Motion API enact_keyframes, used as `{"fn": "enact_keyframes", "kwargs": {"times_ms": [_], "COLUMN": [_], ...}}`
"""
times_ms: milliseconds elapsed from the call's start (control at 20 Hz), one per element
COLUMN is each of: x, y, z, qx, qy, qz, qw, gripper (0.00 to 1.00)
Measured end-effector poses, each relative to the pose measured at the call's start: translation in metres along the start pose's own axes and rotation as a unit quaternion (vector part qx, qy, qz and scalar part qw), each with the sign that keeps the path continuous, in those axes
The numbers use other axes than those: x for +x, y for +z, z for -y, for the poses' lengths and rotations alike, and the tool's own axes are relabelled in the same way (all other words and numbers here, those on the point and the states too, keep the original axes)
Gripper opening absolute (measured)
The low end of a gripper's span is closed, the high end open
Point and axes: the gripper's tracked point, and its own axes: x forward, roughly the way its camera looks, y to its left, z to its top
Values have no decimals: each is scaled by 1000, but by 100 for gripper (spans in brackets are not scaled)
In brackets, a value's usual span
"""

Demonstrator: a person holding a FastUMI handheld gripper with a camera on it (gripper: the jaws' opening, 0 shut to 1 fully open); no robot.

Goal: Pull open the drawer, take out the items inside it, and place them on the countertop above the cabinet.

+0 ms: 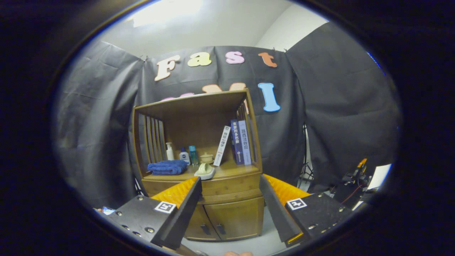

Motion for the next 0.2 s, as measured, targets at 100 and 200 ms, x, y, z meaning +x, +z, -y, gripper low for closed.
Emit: {"fn": "enact_keyframes", "kwargs": {"times_ms": [100, 200], "x": [-7, -12], "y": [3, 2], "z": [7, 8], "qx": [-9, -14], "qy": [-5, -4], "qz": [3, -1], "qw": [1000, 1000], "gripper": [97, 97]}}
